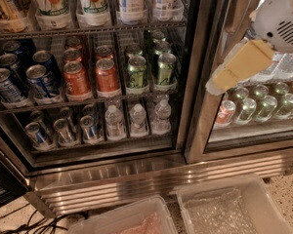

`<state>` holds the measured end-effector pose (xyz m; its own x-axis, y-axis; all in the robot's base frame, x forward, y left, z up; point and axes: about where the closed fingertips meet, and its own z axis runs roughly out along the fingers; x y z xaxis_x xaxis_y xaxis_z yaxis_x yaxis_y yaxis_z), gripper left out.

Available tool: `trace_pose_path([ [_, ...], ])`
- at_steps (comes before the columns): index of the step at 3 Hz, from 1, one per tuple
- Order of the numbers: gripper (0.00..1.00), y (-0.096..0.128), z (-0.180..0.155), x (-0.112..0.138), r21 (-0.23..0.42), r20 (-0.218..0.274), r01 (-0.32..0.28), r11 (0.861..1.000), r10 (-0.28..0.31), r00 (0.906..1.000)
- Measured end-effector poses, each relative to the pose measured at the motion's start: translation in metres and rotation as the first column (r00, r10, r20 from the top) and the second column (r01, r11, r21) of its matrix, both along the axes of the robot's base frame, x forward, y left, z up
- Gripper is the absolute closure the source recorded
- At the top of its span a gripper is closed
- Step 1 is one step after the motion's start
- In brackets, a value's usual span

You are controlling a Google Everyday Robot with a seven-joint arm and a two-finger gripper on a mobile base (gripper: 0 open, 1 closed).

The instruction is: Pick blue plastic bottle from top shelf of fridge

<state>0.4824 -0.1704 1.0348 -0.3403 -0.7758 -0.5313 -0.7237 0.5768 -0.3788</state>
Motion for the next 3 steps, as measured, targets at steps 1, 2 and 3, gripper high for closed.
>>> trace_pose_path([
  [1, 0.00, 0.024, -0.012, -0.008, 0.036, 0.004, -0.023, 0.999, 0.023, 0.9997],
  [2, 0.00, 0.056, 0.000, -0.015, 0.109, 0.055, -0.048, 0.993, 0.042, 0.9976],
  [3, 0.00, 0.076, 0.012, -0.020, 0.152, 0.091, -0.058, 0.987, 0.044, 0.9949],
])
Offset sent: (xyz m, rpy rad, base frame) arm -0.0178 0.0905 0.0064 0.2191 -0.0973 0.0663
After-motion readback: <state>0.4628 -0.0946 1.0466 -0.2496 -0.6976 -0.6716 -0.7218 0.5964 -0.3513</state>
